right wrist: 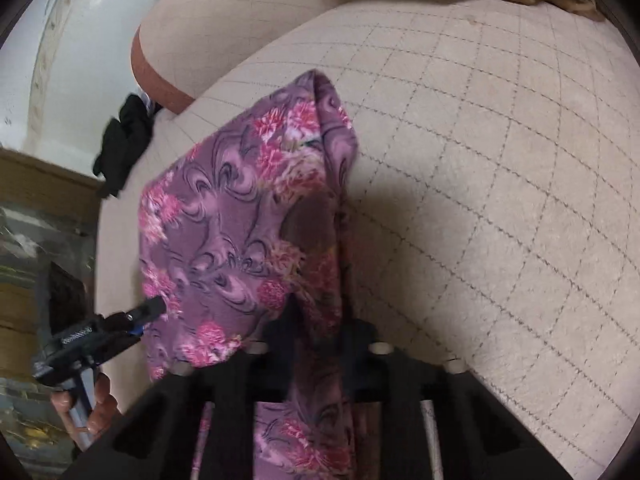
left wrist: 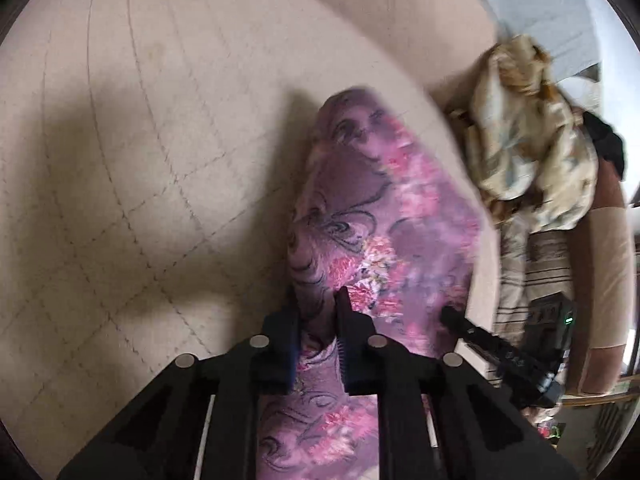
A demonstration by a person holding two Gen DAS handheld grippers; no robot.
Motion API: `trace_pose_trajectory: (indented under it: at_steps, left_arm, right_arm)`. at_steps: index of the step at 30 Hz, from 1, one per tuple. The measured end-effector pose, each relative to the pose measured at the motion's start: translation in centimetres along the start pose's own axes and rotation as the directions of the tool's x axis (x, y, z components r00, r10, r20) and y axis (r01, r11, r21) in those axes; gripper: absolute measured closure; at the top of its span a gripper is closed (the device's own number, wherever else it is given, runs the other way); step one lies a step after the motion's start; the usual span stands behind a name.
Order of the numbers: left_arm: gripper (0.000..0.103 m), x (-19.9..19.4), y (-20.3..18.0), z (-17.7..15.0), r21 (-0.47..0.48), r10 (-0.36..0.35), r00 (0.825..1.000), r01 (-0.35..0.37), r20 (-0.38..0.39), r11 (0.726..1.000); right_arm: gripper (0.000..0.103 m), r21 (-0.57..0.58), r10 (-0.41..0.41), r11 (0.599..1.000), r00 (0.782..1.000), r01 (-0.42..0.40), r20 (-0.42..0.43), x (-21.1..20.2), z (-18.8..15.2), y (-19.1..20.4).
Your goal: Fold small clothes
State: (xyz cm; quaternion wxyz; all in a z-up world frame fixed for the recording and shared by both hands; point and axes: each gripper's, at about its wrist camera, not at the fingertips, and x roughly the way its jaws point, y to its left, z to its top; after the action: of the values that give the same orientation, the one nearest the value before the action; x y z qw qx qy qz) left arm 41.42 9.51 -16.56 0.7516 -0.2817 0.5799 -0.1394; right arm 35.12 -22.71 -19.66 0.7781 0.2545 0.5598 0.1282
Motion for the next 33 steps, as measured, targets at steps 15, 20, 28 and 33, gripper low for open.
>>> trace_pose_trajectory:
  at_steps: [15, 20, 28, 33]
  left_arm:
    - [0.042, -2.5, -3.0, 1.0, 0.101, 0.117, 0.991, -0.123, 0.068, 0.987]
    - [0.035, -1.8, -4.5, 4.2, 0.154, 0.116, 0.988, -0.131, 0.102, 0.979]
    - [0.074, 1.6, -0.5, 5.0, 0.002, 0.008, 1.0, -0.008, 0.016, 1.0]
    - [0.082, 1.8, -0.3, 4.8, 0.025, 0.033, 0.999, -0.034, 0.027, 0.999]
  right_arm:
    - [0.046, 0.02, 0.059, 0.998, 0.996, -0.061, 0.063, -2.8, 1.5, 0.2]
    - [0.047, 0.04, 0.022, 0.999, 0.996, -0.026, 0.081, -2.8, 5.7, 1.4]
    - [0.092, -0.022, -0.002, 1.0, 0.996, 0.004, 0.091, -0.6, 6.4, 1.1]
    - [0.096, -0.055, -0.068, 0.996, 0.991, 0.074, 0.113, -0.3, 6.4, 1.1]
